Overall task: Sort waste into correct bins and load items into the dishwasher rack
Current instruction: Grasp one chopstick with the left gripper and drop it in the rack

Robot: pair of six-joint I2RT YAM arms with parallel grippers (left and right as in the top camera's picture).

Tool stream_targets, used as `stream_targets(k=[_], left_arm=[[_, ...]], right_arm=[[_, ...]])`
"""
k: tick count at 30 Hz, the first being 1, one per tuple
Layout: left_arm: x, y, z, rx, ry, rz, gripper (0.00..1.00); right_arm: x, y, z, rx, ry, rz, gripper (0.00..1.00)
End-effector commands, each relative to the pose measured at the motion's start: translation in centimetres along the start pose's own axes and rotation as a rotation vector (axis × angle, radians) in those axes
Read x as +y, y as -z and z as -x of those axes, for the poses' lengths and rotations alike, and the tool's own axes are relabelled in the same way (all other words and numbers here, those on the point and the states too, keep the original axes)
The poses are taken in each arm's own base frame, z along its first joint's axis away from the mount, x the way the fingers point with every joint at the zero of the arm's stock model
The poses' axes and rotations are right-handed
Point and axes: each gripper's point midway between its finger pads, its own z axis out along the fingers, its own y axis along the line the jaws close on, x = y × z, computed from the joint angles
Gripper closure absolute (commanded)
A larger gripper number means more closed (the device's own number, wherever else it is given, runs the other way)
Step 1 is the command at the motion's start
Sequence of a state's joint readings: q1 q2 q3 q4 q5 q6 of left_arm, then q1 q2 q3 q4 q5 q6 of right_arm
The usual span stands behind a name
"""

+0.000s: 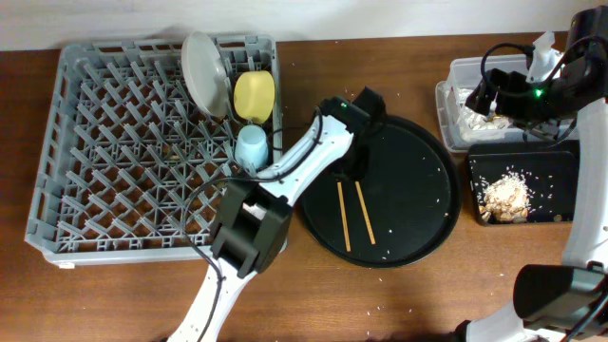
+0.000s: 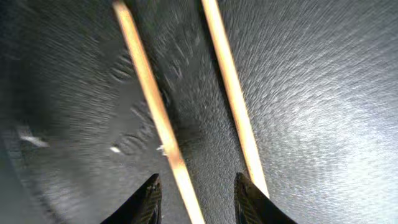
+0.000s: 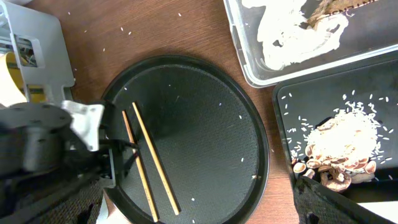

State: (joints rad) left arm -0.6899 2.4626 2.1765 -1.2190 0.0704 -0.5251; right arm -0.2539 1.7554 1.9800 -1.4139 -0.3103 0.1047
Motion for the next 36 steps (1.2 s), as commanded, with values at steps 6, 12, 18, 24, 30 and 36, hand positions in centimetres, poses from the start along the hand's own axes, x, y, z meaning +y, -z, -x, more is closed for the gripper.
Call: stream_targets(k=[6,12,18,24,30,36], left_arm=[[-0.3,-2.9,-3.2,0.162,0.028,-0.042,0.87],[-0.5,-2.9,-2.5,0.139,0.030,-0.063,0.99],[-0.3,5.3,3.0,-0.033,-0.001,-0.132,0.99],[7.8,17.6,6.0,-0.277,-0.029,0.026,0.99],[15.3,26.1,5.3,-0.419,-0.032,0.048,0.99],[24.8,21.3,1.1,-0.174,0.126,0.234,1.00]], right_arm=[[0.1,0.0,0.1,-0.002,0.006,-0.007,0.02],[0.1,0.0,0.1,-0.002,0.006,-0.006,0.02],[0.1,0.0,0.1,-0.002,0.006,-0.007,0.02],[0.1,0.0,0.1,-0.002,0.006,-0.006,0.02],[0.1,0.0,0.1,-0.002,0.006,-0.007,0.02],[0.1,0.0,0.1,-0.002,0.006,-0.006,0.01]])
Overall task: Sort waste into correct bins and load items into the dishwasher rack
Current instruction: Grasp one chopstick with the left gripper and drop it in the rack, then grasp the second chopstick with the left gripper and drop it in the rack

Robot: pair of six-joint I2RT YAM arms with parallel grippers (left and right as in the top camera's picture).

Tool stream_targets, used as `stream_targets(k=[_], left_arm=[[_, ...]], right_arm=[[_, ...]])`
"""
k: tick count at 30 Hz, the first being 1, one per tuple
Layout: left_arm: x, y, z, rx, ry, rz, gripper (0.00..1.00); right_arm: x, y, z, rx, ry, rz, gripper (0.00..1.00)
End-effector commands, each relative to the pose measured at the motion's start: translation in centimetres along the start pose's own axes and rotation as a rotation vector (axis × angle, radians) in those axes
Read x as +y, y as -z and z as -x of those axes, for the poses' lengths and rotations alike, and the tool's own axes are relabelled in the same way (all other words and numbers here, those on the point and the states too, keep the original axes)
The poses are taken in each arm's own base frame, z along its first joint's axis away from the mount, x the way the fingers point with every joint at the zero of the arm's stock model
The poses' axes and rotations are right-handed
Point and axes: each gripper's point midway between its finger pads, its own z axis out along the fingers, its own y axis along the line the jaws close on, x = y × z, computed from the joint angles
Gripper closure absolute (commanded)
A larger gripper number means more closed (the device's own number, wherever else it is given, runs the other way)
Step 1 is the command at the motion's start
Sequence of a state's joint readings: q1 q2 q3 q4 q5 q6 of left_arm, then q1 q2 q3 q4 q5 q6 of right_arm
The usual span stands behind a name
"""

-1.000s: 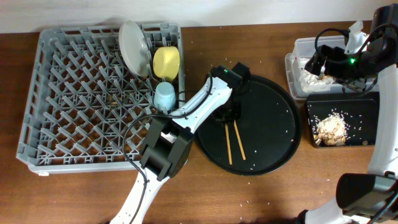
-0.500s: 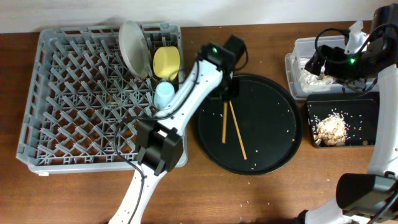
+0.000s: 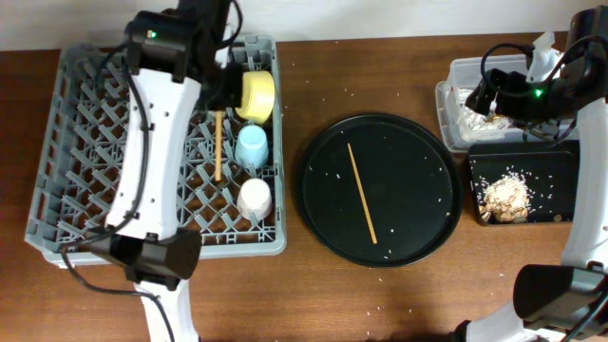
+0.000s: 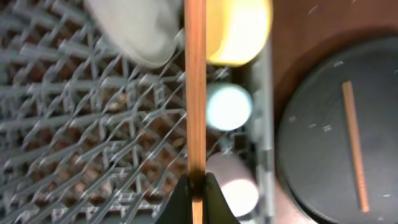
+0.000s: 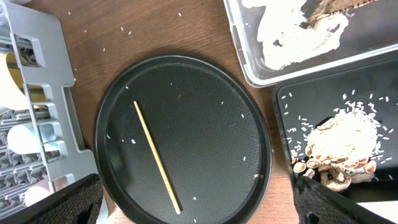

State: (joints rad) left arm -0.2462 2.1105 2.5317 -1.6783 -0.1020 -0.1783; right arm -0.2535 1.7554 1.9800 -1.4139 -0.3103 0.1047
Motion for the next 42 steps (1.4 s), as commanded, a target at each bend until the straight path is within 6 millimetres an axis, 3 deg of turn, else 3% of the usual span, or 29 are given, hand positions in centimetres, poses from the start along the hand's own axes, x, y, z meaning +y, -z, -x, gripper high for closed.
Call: stream_targets(k=[1,3,5,6,8,11,14,16,20,23,26,29,32,34,38,42], left_arm=[[2.9,-6.9,-1.8,0.152,0.009,0.095,1.00],[2.8,-12.0,-2.4,0.171,0.012,0.099,1.00],[2.7,-14.3,-3.1,0.181,0.013,0.101,0.99],[2.7,-14.7,-3.1,0.176,0.014,0.100,0.86],[2.7,-14.7,-2.8,0.164,0.015,0.098,0.60],[2.4,-13.7,-1.8,0.133,0.019,0.085,0.57],[0.6,-9.8,0.8,0.042,0.019,0.025,0.57],[-4.7,-6.5,3.0,-0.063,0.030,-0.113,0.61],[-14.4,-5.9,3.2,-0.156,0.061,-0.192,0.66],[-20.3,-8.4,1.6,-0.185,0.070,-0.138,0.65],[-25.8,-12.9,-1.8,-0.109,-0.007,-0.153,0.65],[-28.9,-16.1,-4.9,-0.033,-0.070,-0.167,0.65],[-30.4,-18.2,-7.6,0.045,-0.109,-0.174,0.66],[-30.1,-19.1,-9.1,0.109,-0.119,-0.164,0.66],[-29.2,-18.9,-11.3,0.217,-0.129,-0.147,0.67],[-29.0,-19.4,-12.4,0.260,-0.132,-0.145,0.66]], right_arm=[[0.1,0.0,0.1,-0.002,0.006,-0.007,0.02],[0.1,0.0,0.1,-0.002,0.006,-0.007,0.02],[0.1,0.0,0.1,-0.002,0.006,-0.007,0.02],[0.1,0.0,0.1,-0.002,0.006,-0.007,0.02],[0.1,0.0,0.1,-0.002,0.006,-0.007,0.02],[0.1,0.0,0.1,-0.002,0.006,-0.007,0.02],[0.1,0.0,0.1,-0.002,0.006,-0.007,0.02],[0.1,0.0,0.1,-0.002,0.006,-0.007,0.02],[0.1,0.0,0.1,-0.002,0.006,-0.007,0.01],[0.1,0.0,0.1,-0.002,0.006,-0.007,0.02],[0.1,0.0,0.1,-0.002,0.006,-0.007,0.02],[0.1,0.0,0.1,-0.002,0.006,-0.007,0.02],[0.1,0.0,0.1,-0.002,0.006,-0.007,0.02],[0.1,0.0,0.1,-0.002,0.006,-0.007,0.02],[0.1,0.0,0.1,-0.002,0.006,-0.007,0.01],[0.1,0.0,0.1,-0.002,0.006,-0.007,0.02]])
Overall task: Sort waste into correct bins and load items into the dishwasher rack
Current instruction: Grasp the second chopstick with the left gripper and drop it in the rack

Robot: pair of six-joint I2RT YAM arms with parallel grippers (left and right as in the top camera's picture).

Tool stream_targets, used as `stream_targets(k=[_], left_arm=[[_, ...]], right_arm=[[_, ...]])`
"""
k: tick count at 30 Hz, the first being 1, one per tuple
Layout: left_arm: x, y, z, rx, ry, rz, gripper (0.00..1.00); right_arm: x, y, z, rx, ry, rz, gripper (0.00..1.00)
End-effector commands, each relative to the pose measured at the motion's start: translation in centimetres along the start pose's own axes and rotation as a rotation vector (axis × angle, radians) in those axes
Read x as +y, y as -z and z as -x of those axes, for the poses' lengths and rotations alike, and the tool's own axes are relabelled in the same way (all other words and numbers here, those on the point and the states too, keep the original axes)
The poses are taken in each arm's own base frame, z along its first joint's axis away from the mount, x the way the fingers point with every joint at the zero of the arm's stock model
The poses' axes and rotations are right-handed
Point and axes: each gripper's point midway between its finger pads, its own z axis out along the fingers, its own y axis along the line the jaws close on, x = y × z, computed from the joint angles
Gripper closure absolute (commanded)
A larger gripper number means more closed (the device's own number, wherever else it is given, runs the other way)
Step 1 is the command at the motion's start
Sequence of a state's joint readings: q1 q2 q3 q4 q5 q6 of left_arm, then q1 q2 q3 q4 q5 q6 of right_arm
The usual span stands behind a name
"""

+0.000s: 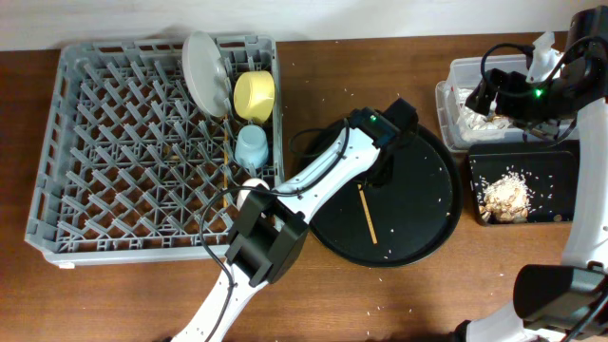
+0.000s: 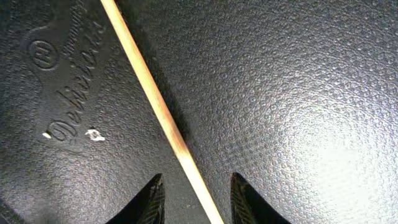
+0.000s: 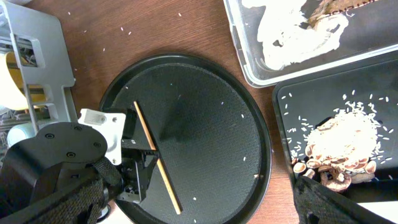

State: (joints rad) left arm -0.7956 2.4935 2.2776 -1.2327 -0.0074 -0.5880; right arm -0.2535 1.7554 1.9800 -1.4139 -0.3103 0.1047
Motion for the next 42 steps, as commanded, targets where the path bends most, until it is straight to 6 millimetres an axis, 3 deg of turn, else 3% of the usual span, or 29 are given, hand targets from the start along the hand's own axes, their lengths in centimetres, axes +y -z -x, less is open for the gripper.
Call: stream_targets(k=[1,6,11,14,15,18,20,23,27,29,30,34,37,40,42], left_arm=[[-0.1,-1.1,-0.8,0.048,0.011,-0.019,0.67],[-0.2,-2.2,-1.4,0.080,0.019,-0.045,0.67],[0.3,-4.5,-2.3,0.187,0.059,-0.095,0.67],[0.7,-5.3,-2.4,0.224,0.086,-0.124,0.82],[0.8,-5.3,-2.3,0.221,0.081,-0.122,0.98],[0.6,-4.6,-1.6,0.199,0.074,-0.135,0.99],[0.7,-3.7,-0.5,0.158,0.066,-0.119,0.99],[0.7,-0.7,0.4,0.121,-0.025,-0.111,0.99],[0.2,7.7,3.4,-0.049,-0.135,-0.134,0.99],[3.9,12.0,4.4,-0.138,-0.099,-0.026,0.99],[4.8,14.0,5.2,-0.179,-0.141,-0.057,0.99],[10.3,19.9,7.2,-0.302,-0.084,-0.074,0.99],[15.7,24.1,6.8,-0.352,-0.014,-0.033,0.99],[20.6,24.0,4.7,-0.280,0.063,0.082,0.99],[23.8,21.2,3.1,-0.153,0.115,0.148,1.00]], right_arm=[[0.1,0.0,0.1,-0.002,0.006,-0.007,0.02],[0.1,0.0,0.1,-0.002,0.006,-0.007,0.02],[0.1,0.0,0.1,-0.002,0.006,-0.007,0.02],[0.1,0.0,0.1,-0.002,0.006,-0.007,0.02],[0.1,0.0,0.1,-0.002,0.006,-0.007,0.01],[0.1,0.0,0.1,-0.002,0.006,-0.007,0.02],[0.1,0.0,0.1,-0.002,0.006,-0.007,0.02],[0.1,0.0,0.1,-0.002,0.006,-0.007,0.02],[0.1,0.0,0.1,-0.002,0.006,-0.007,0.02],[0.1,0.0,0.1,-0.002,0.006,-0.007,0.01],[0.1,0.0,0.1,-0.002,0.006,-0.007,0.02],[0.1,0.0,0.1,-0.002,0.006,-0.007,0.01],[0.1,0.0,0.1,-0.002,0.006,-0.007,0.02],[0.1,0.0,0.1,-0.002,0.006,-0.007,0.01],[0.1,0.0,0.1,-0.002,0.006,-0.007,0.02]])
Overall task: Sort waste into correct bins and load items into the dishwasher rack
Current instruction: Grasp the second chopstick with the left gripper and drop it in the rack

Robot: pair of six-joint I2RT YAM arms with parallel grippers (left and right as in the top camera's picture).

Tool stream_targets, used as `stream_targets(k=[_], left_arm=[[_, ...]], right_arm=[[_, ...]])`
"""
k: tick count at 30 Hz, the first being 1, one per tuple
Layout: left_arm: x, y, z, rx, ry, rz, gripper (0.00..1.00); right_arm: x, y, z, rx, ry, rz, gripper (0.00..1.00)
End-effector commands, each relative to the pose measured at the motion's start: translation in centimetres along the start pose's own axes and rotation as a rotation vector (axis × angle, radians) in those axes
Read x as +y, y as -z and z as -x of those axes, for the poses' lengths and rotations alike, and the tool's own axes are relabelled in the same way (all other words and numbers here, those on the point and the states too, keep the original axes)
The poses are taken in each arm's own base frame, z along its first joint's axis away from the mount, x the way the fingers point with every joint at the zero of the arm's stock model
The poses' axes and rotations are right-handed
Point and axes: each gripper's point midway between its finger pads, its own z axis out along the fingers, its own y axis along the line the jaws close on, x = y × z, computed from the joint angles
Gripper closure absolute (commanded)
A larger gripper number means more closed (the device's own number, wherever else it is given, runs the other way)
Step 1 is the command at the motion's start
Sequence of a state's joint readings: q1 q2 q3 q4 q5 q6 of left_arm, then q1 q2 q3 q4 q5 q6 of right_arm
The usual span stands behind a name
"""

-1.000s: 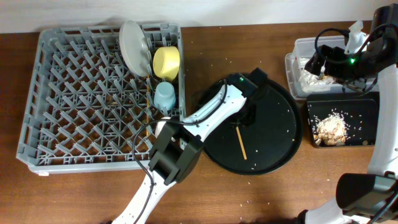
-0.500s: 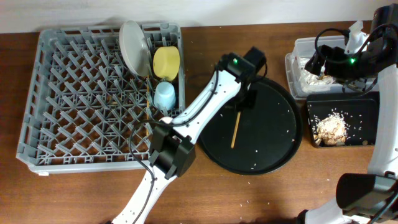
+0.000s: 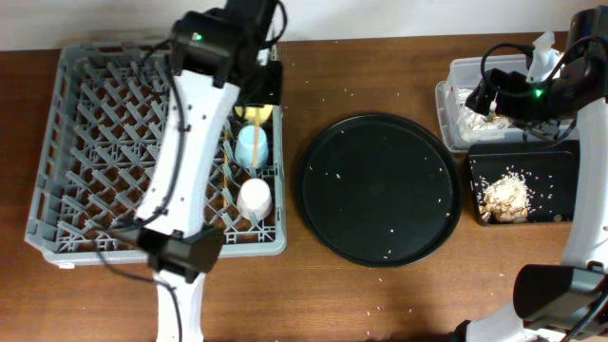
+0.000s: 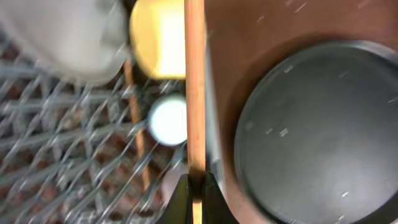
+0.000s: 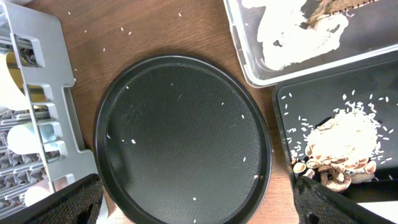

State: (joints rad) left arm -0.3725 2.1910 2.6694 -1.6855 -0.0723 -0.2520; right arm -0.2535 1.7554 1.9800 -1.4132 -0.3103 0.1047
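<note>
My left gripper (image 4: 194, 180) is shut on a wooden chopstick (image 4: 194, 93) and holds it over the right edge of the grey dishwasher rack (image 3: 85, 190). Below it the rack holds a yellow cup (image 4: 155, 37), a blue cup (image 4: 168, 118), a white cup (image 3: 255, 198) and a pale plate (image 4: 62, 37). Another chopstick (image 4: 132, 106) lies in the rack beside the cups. The round black tray (image 3: 380, 190) carries only rice grains. My right gripper (image 5: 199, 202) hangs open, high over the tray's right side, with nothing in it.
At the right edge stand a clear bin (image 5: 292, 31) with white waste and a black bin (image 5: 342, 137) with rice and mushroom pieces. Rice grains are scattered on the brown table (image 3: 304, 285). The left arm (image 3: 180, 161) stretches across the rack.
My left gripper was open on the black tray astride the last chopstick. Now it is shut on that chopstick above the rack's right edge, and no chopstick lies on the tray. The right arm has not moved.
Two chopsticks lay on the tray with my left gripper open over them. Then it held one above the rack. Then that one lay in the rack and the gripper stood open over the second. Now it holds the second over the rack.
</note>
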Motion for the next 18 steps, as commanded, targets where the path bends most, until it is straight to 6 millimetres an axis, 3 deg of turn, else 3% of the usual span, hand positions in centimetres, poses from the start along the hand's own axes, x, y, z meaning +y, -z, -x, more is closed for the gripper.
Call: stream_targets(k=[1,3,5,8,9,11,13,15,18], left_arm=[[4.8,-4.4,-3.1,0.183,0.022,0.150,1.00],[6.9,-7.4,-4.7,0.269,0.042,0.203,1.00],[8.6,-11.8,-6.4,0.328,0.072,0.221,1.00],[9.9,-14.6,-7.6,0.351,0.099,0.230,1.00],[10.0,-14.8,-7.6,0.347,0.101,0.230,0.99],[10.0,-14.9,-7.5,0.343,0.101,0.230,0.76],[9.9,-14.7,-7.5,0.341,0.102,0.226,0.63],[9.8,-14.1,-7.1,0.330,0.104,0.222,0.60],[9.6,-11.4,-5.7,0.262,0.112,0.205,0.60]], right_arm=[[0.1,0.0,0.1,-0.001,0.006,-0.007,0.02],[0.1,0.0,0.1,-0.001,0.006,-0.007,0.01],[0.1,0.0,0.1,-0.001,0.006,-0.007,0.02],[0.1,0.0,0.1,-0.001,0.006,-0.007,0.02],[0.1,0.0,0.1,-0.001,0.006,-0.007,0.02],[0.1,0.0,0.1,-0.001,0.006,-0.007,0.02],[0.1,0.0,0.1,-0.001,0.006,-0.007,0.02],[0.1,0.0,0.1,-0.001,0.006,-0.007,0.02],[0.1,0.0,0.1,-0.001,0.006,-0.007,0.02]])
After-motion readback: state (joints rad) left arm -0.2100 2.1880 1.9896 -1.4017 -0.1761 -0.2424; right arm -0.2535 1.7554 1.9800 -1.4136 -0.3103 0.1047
